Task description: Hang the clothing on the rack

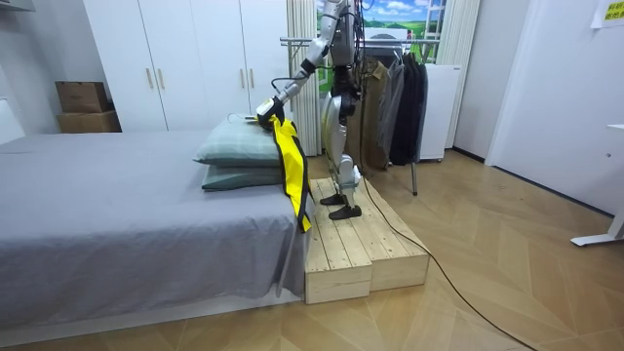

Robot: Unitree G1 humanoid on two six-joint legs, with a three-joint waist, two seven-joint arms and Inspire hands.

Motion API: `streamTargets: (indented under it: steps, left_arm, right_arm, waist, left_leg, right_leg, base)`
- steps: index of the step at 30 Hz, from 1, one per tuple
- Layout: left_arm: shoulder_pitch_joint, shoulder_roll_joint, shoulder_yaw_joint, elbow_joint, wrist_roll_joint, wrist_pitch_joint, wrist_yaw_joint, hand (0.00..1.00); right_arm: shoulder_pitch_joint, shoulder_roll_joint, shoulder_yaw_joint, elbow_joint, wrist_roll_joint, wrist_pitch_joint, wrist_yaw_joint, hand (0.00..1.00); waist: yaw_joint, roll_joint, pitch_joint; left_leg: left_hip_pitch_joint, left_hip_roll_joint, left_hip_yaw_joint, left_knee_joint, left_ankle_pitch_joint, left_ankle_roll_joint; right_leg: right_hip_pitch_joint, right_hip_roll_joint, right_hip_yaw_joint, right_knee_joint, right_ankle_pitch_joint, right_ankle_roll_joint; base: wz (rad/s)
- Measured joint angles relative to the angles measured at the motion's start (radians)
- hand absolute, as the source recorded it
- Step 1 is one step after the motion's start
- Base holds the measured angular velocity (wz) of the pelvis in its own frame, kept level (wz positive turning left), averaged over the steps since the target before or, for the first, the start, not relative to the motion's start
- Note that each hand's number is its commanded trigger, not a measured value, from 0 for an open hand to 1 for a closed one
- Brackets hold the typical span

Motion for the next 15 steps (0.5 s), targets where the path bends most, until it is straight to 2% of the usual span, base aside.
streamTargets:
  steps: [6, 9, 12, 15]
  left_arm:
    - [0.001, 0.0, 0.003, 0.002, -0.141, -0.009, 0.002, 1.0]
    - [0.002, -0.001, 0.003, -0.013, -0.165, -0.01, 0.002, 1.0]
    - [0.006, -0.001, 0.003, -0.04, -0.225, -0.01, 0.002, 1.0]
    - [0.04, -0.001, 0.004, -0.115, -0.252, -0.009, 0.002, 1.0]
  right_arm:
    - [0.002, 0.0, 0.0, 0.01, 0.001, -0.001, 0.003, 0.0]
    - [0.003, 0.0, 0.0, 0.009, -0.006, -0.001, 0.002, 0.0]
    - [0.006, -0.001, 0.0, 0.004, -0.013, -0.001, -0.001, 0.0]
    - [0.015, -0.001, -0.001, 0.004, -0.014, -0.007, -0.008, 0.0]
  waist:
    - [0.002, 0.007, -0.0006]
    - [0.003, 0.011, -0.0009]
    - [0.006, 0.017, -0.0042]
    - [0.009, 0.024, -0.0073]
  left_leg:
    - [0.012, 0.0, -0.005, -0.01, 0.0, 0.0]
    - [0.012, 0.0, -0.004, -0.011, 0.0, 0.0]
    - [0.015, -0.001, -0.005, -0.009, 0.002, 0.0]
    - [0.027, -0.001, -0.012, -0.008, 0.003, 0.0]
  right_leg:
    - [0.012, 0.0, -0.006, 0.0, 0.0, 0.0]
    - [0.012, 0.0, -0.005, 0.0, 0.0, 0.0]
    - [0.012, -0.002, -0.014, 0.0, 0.0, 0.0]
    - [0.026, -0.003, -0.022, -0.003, 0.0, 0.0]
  base:
    - [0.02]
    - [0.0]
    - [0.0]
    - [0.07]
